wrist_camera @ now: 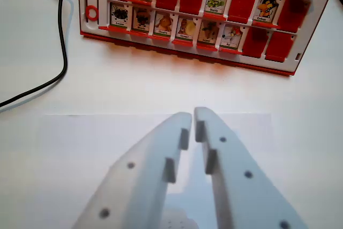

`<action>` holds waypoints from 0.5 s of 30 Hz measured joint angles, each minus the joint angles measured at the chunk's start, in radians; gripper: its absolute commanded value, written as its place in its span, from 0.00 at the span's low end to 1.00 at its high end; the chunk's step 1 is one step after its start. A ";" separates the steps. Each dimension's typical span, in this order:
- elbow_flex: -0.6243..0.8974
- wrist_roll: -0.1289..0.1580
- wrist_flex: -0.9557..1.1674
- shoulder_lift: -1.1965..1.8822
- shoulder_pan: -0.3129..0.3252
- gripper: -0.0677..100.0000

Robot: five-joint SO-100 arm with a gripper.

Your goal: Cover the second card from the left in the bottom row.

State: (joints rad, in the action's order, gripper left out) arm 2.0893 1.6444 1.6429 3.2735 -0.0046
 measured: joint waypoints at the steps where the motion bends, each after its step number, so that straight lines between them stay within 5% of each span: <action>1: 0.000 0.000 0.002 0.000 0.000 0.00; 12: 0.000 0.000 0.000 0.000 0.000 0.00; 15: 0.000 -0.021 -0.012 0.000 0.005 0.00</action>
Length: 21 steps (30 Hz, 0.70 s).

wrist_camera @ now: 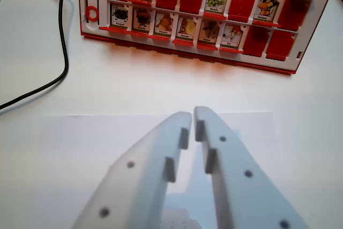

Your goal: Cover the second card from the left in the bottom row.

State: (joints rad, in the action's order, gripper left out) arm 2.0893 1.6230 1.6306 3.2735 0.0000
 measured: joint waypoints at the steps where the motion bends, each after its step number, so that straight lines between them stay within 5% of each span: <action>1: 0.000 -0.008 -0.014 0.000 0.012 0.00; 5: 0.000 -0.008 -0.051 0.000 0.012 0.00; 12: -0.026 -0.066 -0.104 -0.140 -0.035 0.00; 21: 0.281 -0.055 -0.385 -0.235 -0.103 0.00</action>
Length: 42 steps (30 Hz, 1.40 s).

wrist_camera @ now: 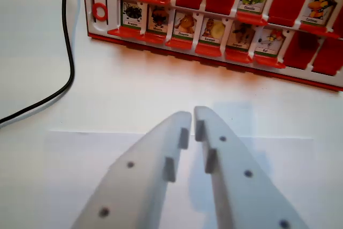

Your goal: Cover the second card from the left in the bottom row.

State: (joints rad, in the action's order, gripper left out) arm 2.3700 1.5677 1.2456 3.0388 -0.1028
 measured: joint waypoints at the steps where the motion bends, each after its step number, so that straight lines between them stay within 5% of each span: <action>1: 0.029 0.002 -0.026 -0.020 -0.006 0.00; 21: 0.025 -0.055 -0.474 -0.736 -0.112 0.00; 30: -0.089 -0.040 -0.612 -1.011 -0.100 0.00; 42: -0.101 -0.055 -0.649 -1.131 -0.114 0.00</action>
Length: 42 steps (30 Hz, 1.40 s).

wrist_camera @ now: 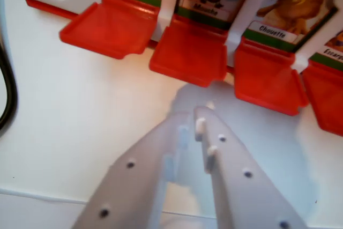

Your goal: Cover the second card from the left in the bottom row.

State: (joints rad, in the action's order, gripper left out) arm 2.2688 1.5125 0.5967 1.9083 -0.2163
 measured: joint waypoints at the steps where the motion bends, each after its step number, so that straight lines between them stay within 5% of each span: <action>1: 0.000 -0.005 0.000 -0.008 -0.005 0.00; 17: -0.089 -0.020 -0.071 -0.178 -0.041 0.00; 42: -0.278 0.021 -0.083 -0.337 0.060 0.00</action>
State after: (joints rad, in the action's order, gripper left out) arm 1.9911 1.5340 0.5139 1.5708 -0.1565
